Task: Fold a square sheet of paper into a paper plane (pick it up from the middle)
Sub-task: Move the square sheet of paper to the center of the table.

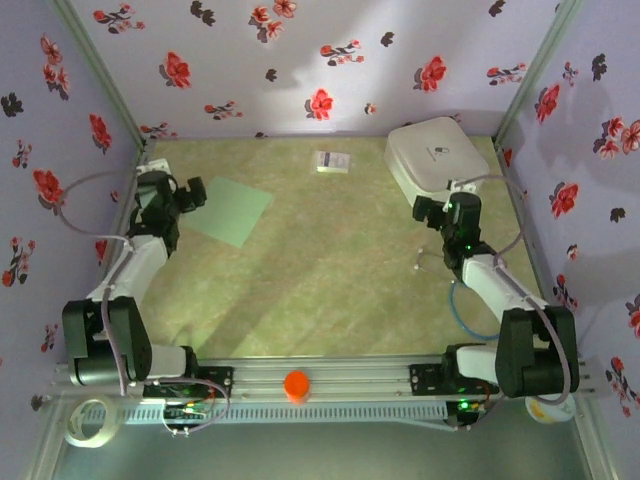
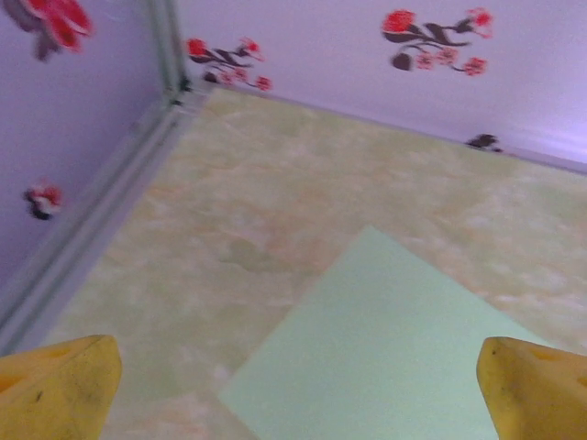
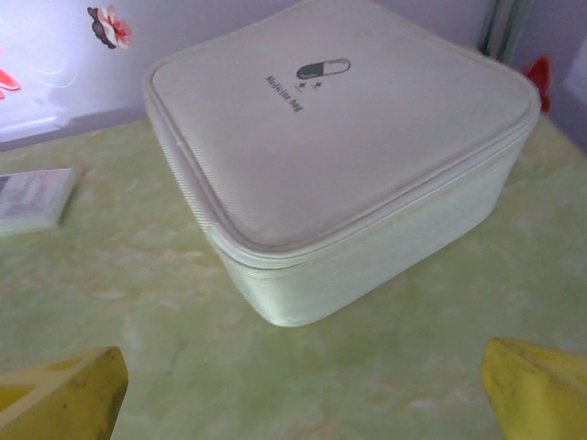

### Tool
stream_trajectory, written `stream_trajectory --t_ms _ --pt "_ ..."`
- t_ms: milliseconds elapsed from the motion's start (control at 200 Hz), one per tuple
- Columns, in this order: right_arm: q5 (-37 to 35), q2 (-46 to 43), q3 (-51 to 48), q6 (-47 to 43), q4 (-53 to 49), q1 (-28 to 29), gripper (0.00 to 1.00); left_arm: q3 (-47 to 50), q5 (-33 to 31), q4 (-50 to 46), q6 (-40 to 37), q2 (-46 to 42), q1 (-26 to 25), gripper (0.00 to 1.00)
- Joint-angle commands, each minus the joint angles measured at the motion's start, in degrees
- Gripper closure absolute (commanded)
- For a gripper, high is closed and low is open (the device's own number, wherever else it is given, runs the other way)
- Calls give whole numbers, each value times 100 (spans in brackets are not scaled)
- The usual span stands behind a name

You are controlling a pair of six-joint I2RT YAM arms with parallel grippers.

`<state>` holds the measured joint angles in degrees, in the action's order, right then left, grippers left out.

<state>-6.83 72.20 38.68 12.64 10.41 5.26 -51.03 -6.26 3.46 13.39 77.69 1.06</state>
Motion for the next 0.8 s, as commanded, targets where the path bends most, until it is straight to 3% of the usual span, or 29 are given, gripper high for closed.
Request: stream_trajectory --t_ms 0,175,320,595,795 --pt "356 -55 455 1302 -1748 20 1 -401 1573 -978 565 633 38 0" --pt "2220 -274 241 1949 -1063 1 1 -1439 2550 -1600 665 1782 -87 3" --pt "2920 -195 280 2352 -806 111 1 -2184 2815 -2037 653 2564 -182 5" --pt "3153 -127 278 2485 -1050 353 1 -3043 2919 -2703 766 3664 -403 6" --pt "3086 -289 -61 2717 -1052 413 1 -2869 2794 -2789 1084 3856 -541 5"
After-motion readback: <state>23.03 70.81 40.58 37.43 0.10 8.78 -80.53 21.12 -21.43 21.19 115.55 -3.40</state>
